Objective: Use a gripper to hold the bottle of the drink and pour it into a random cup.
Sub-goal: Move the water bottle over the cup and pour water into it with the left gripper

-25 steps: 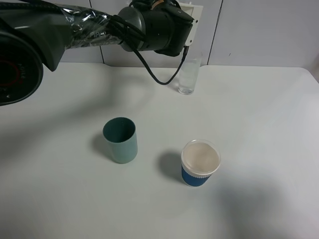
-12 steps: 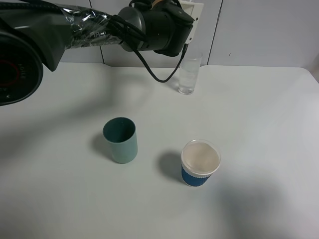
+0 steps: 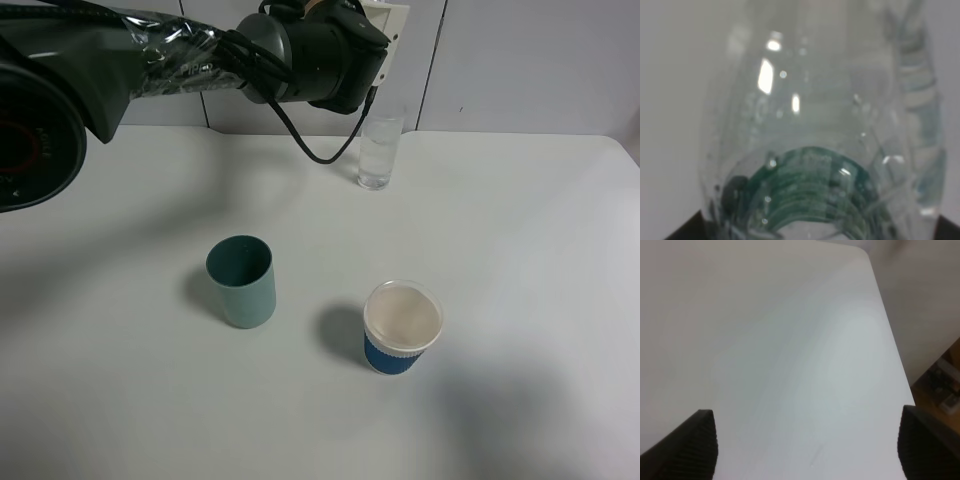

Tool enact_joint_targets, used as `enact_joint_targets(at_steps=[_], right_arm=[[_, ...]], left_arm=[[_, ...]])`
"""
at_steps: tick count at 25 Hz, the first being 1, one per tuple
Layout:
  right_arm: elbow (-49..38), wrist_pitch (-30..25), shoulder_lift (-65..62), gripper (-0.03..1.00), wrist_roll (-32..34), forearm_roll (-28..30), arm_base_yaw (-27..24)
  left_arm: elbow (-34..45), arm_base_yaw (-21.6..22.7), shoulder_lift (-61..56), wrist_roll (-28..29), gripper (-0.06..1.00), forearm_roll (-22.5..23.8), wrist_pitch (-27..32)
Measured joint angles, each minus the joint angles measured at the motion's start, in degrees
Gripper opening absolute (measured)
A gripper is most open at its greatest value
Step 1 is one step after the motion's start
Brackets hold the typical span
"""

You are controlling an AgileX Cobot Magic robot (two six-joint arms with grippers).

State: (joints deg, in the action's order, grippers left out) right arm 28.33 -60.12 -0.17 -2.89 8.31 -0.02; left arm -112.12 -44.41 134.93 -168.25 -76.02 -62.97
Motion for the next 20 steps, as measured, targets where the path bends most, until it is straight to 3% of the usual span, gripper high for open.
enact_joint_targets(at_steps=[20], right_arm=[[0.00, 0.00, 0.00, 0.74, 0.05, 0.00, 0.00]], left_arm=[[0.00, 0.00, 0.00, 0.00, 0.50, 1.14, 0.55]])
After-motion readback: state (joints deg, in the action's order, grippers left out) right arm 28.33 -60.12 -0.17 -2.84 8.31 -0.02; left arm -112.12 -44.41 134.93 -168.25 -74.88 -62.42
